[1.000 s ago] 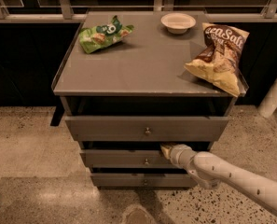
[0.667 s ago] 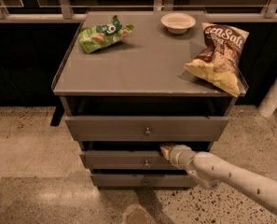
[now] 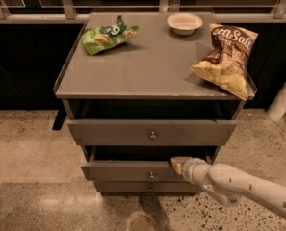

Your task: Open middle drawer

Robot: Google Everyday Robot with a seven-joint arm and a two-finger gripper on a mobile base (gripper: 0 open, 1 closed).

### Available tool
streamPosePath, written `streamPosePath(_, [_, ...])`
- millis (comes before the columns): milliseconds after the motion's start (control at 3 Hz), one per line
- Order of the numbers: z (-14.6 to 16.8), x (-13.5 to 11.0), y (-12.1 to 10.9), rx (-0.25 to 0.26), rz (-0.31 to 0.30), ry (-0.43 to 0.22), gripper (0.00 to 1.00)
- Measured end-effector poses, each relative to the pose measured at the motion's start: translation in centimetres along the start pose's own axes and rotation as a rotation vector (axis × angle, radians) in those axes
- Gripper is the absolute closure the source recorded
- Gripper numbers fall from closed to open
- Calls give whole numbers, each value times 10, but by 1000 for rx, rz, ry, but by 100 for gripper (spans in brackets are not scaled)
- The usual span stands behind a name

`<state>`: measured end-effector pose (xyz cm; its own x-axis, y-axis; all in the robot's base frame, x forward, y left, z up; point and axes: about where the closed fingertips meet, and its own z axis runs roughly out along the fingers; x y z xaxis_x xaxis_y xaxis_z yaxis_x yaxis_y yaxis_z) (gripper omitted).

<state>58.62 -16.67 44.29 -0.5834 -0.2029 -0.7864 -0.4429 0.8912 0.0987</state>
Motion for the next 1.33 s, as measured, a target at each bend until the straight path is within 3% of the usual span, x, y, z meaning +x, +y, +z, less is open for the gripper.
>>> streamPosePath(333, [-15, 13, 25, -28, -8, 40, 100])
streamPosePath(667, [-6, -3, 22, -20, -16, 15, 100])
streamPosePath(1333, [-1, 2, 21, 8, -9, 35, 100])
